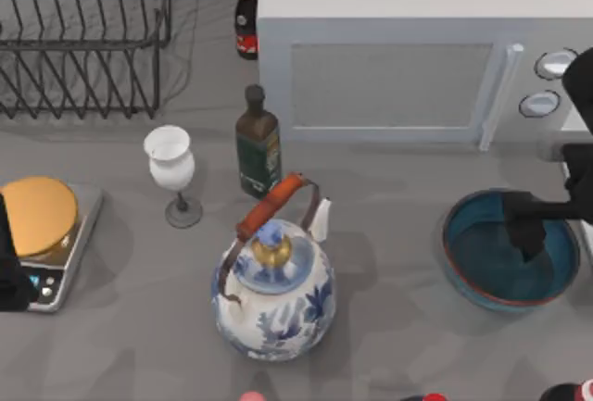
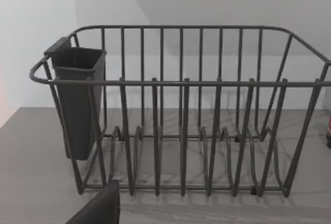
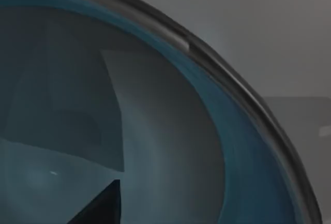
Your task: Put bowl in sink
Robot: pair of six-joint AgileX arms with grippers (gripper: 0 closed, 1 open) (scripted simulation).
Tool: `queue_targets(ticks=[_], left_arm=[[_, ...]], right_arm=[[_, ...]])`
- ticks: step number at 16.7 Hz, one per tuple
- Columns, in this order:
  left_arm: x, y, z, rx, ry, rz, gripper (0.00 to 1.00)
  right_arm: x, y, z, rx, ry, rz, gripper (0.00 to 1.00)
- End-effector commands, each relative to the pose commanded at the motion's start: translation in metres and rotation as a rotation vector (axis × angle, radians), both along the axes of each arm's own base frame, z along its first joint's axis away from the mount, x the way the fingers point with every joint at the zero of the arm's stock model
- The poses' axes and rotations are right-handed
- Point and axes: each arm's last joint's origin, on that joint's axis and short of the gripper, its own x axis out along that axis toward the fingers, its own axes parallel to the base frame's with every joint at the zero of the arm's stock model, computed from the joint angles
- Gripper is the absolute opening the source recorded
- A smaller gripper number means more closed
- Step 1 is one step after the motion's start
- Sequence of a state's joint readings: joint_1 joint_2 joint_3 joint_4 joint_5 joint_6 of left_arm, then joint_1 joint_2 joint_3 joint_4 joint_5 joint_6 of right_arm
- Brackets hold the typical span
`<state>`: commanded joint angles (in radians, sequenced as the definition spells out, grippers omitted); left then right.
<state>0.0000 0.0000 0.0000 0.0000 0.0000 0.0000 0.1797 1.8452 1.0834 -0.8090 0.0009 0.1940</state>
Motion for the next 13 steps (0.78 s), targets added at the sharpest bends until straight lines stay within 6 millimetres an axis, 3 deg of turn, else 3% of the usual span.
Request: queue_targets(ticks=[12,13], left_arm=[[0.0,0.0,0.0,0.0,0.0,0.0,1.0],[0.0,0.0,0.0,0.0,0.0,0.0,1.0]], right_arm=[[0.0,0.0,0.0,0.0,0.0,0.0,0.02],[0.0,0.0,0.0,0.0,0.0,0.0,0.0]])
